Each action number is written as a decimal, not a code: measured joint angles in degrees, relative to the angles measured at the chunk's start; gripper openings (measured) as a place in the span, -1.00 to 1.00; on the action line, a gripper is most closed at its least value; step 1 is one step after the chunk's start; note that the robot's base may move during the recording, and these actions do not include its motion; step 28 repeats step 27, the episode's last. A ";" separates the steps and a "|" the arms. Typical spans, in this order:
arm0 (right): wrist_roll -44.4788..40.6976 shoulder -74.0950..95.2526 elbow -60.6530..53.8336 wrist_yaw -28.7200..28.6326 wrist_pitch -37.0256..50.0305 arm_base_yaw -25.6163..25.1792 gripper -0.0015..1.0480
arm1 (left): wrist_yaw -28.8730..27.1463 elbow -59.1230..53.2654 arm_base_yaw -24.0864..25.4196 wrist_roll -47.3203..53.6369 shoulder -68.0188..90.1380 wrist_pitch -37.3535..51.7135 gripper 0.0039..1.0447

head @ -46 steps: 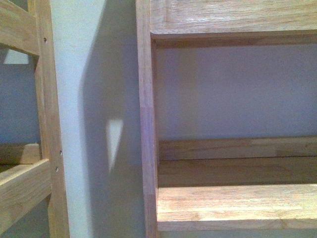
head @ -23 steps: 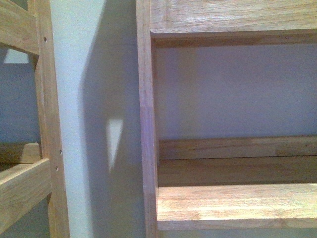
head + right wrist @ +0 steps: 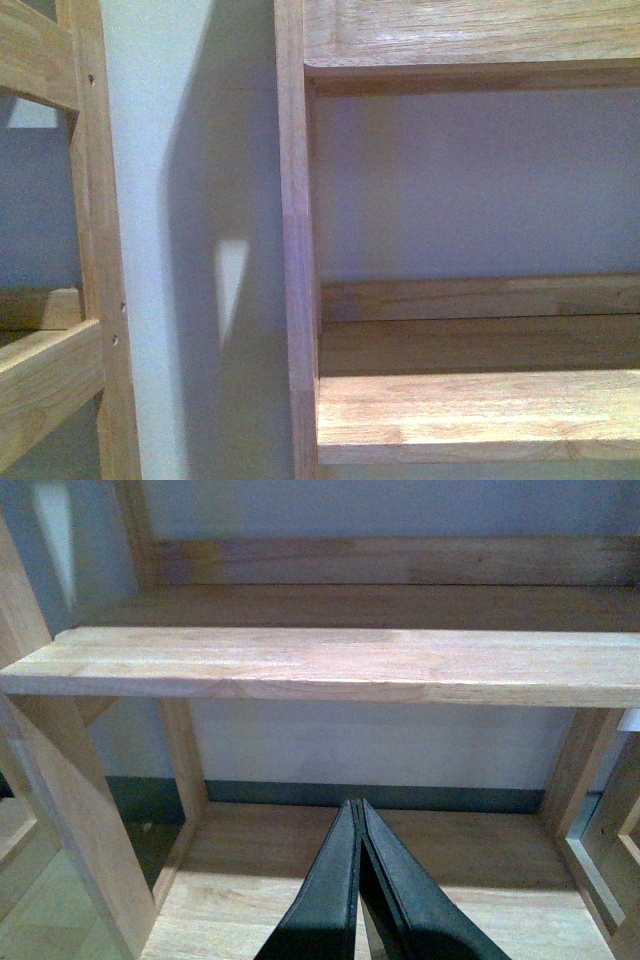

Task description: Put away toys

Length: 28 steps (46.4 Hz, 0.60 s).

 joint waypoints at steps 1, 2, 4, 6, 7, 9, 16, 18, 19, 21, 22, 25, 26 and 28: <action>0.00 0.00 0.00 0.00 0.00 0.00 -0.55 | 0.00 0.00 0.00 0.00 0.00 0.00 0.89; 0.00 0.00 0.00 0.00 0.00 0.00 -0.49 | 0.00 0.00 0.00 0.00 0.00 0.00 0.89; 0.00 0.00 0.00 0.02 0.00 0.00 -0.32 | 0.00 0.00 0.00 0.00 0.00 0.00 0.89; 0.00 0.00 0.00 0.00 0.00 0.00 -0.16 | 0.00 0.00 0.00 0.00 0.00 0.00 0.89; 0.00 0.00 0.00 0.00 0.00 0.00 -0.09 | 0.00 0.00 0.00 0.00 0.00 0.00 0.89; 0.00 -0.02 0.00 0.00 0.00 0.00 0.07 | 0.00 0.00 0.00 -0.02 0.00 0.00 0.89; 0.00 -0.02 0.00 0.00 0.00 0.00 0.61 | 0.00 0.00 0.00 0.00 0.00 0.00 0.89; 0.00 -0.02 0.00 0.00 0.00 0.00 0.74 | 0.00 0.00 0.00 0.00 0.00 0.00 0.89; 0.00 -0.02 0.00 0.00 0.00 0.00 0.83 | 0.00 0.00 0.00 0.00 0.00 0.00 0.89; 0.02 -0.02 0.00 0.00 0.00 0.00 0.90 | 0.00 0.00 0.00 0.00 0.00 0.00 0.89; 0.00 -0.02 0.00 0.00 0.00 0.00 0.88 | 0.00 0.00 0.00 0.00 0.00 0.00 0.89; 0.00 -0.02 0.00 0.00 0.00 0.00 0.87 | 0.00 0.00 0.00 0.00 0.00 0.00 0.89; 0.00 -0.02 0.00 0.00 0.00 0.00 0.87 | 0.00 0.00 0.00 0.00 0.00 0.00 0.89; 0.00 -0.02 0.00 0.00 0.00 0.00 0.87 | 0.00 0.00 0.00 0.00 0.00 0.00 0.89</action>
